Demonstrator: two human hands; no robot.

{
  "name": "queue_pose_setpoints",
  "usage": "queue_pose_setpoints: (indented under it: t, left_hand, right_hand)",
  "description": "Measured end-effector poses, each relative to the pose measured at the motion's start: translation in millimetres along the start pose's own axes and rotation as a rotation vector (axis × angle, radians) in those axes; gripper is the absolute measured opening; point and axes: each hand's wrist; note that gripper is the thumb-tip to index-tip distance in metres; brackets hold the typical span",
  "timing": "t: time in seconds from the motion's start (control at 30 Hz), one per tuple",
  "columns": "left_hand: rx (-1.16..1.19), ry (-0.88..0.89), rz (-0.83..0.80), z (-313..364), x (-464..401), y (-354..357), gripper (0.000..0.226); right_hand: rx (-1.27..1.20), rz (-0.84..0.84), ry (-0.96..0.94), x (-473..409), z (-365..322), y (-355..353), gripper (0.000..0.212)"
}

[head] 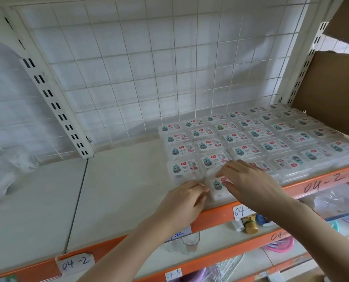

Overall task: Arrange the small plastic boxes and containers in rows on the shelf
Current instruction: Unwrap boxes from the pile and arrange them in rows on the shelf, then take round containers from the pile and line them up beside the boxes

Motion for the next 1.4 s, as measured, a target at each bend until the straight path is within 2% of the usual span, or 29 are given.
queue_pose_setpoints:
  t: [0.1,0.2,0.3,0.4,0.57,0.7,0.87,0.93,1.17,1.3,1.4]
  left_hand:
    - [-0.068,0.073,0.107,-0.3,1.2,-5.4,0.027]
    - [-0.152,0.15,0.268,-7.3,1.3,-11.2,0.023]
    - [-0.257,0.134,0.345,-15.1,0.8,-16.8,0.036]
    - [-0.327,0.059,0.345,-18.9,-1.2,-20.1,0.035]
    - [-0.312,0.046,0.291,-22.3,-5.5,-17.4,0.029]
    - [-0.281,0.035,0.272,-22.3,-6.5,-20.5,0.032]
    - [-0.25,0.017,0.362,-31.8,14.1,-33.3,0.018]
    - [-0.251,-0.03,0.401,-40.7,30.8,-44.5,0.023]
    - [-0.332,-0.327,0.452,-85.5,118.8,-98.0,0.029]
    - [-0.393,-0.518,0.523,-111.0,183.3,-138.9,0.028]
    - [-0.432,-0.637,0.515,-125.7,231.8,-171.0,0.024]
  right_hand:
    - [0.06,0.046,0.07,5.1,10.2,-4.4,0.026]
    - [0.065,-0.009,0.118,8.7,19.1,-2.7,0.034]
    - [0.07,-0.037,0.12,10.8,20.4,0.3,0.027]
    - [0.1,-0.005,0.162,11.0,20.5,3.3,0.02]
    - [0.16,-0.036,0.184,9.4,15.1,2.7,0.027]
    - [0.136,0.034,0.187,1.7,4.8,-1.7,0.02]
    - [0.012,0.143,0.061,-26.0,-40.1,-9.2,0.015]
    - [-0.029,0.132,-0.012,-41.4,-63.2,-5.7,0.013]
    - [-0.13,0.081,-0.297,-99.5,-170.5,3.6,0.012]
    - [-0.134,0.05,-0.49,-131.6,-242.6,6.6,0.029]
    - [-0.185,0.024,-0.569,-148.9,-299.6,9.3,0.03]
Point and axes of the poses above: each hand's wrist, its own x-axis away from the middle knuckle, its own y-axis out of the palm, z = x × y, and after that the axes turned 6 degrees about x, right-handed
